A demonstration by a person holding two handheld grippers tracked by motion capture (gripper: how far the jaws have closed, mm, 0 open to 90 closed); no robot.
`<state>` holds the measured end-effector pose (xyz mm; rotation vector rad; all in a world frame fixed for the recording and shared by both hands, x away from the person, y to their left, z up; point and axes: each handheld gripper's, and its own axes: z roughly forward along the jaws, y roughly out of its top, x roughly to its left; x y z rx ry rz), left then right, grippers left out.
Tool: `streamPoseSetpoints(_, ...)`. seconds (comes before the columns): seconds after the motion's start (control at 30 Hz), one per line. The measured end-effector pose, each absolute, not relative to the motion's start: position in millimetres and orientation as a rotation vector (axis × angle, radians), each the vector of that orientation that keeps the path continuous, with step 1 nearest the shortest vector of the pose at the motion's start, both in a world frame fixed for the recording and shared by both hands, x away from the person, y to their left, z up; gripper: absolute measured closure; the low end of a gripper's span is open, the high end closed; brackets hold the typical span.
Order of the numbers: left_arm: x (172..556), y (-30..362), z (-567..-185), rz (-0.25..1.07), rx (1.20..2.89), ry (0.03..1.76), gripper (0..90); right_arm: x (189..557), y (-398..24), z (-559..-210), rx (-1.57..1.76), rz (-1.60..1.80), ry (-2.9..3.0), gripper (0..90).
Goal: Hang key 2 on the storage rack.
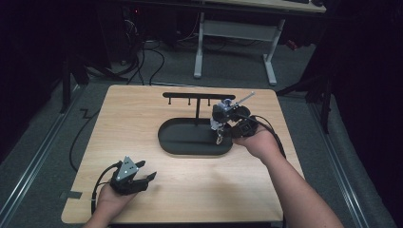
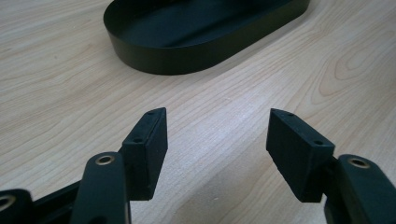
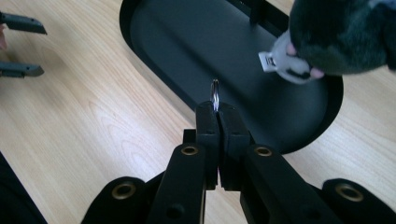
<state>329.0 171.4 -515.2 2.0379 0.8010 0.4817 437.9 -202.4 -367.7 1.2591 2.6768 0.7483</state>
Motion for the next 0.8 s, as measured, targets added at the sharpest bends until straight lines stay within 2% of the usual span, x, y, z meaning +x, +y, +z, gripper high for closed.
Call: streamPoseSetpoints(0.8,330,169,-516,0.48,2.044,0.797,39.3,473,-180,-339,1.242,0.753,2.648,89.3)
